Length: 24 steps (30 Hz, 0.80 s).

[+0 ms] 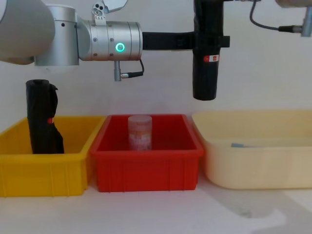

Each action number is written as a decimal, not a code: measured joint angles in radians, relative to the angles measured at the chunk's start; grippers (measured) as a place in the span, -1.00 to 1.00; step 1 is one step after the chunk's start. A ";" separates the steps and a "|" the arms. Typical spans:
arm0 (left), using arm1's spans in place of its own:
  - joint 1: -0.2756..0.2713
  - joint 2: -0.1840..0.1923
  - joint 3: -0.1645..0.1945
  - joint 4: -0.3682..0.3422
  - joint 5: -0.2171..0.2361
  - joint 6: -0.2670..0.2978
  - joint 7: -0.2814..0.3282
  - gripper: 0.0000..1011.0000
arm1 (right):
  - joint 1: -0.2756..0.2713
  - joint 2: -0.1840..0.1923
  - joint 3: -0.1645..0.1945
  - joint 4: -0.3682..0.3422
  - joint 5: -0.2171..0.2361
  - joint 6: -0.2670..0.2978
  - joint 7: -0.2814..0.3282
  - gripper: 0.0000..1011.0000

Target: Pick up the garbage bag with the one hand and transfer it to the other hand.

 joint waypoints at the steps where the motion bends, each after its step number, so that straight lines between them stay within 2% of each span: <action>1: 0.000 0.000 0.000 0.000 0.000 0.000 0.000 -0.08 | 0.003 -0.001 -0.002 0.004 -0.002 -0.002 -0.002 0.98; 16: 0.000 0.000 0.000 0.000 0.000 0.000 0.000 -0.08 | 0.073 -0.023 -0.025 0.105 -0.025 -0.031 -0.042 0.98; 24: 0.000 0.000 0.000 0.000 0.000 0.000 0.000 -0.08 | 0.093 -0.026 -0.031 0.142 -0.030 -0.034 -0.047 0.98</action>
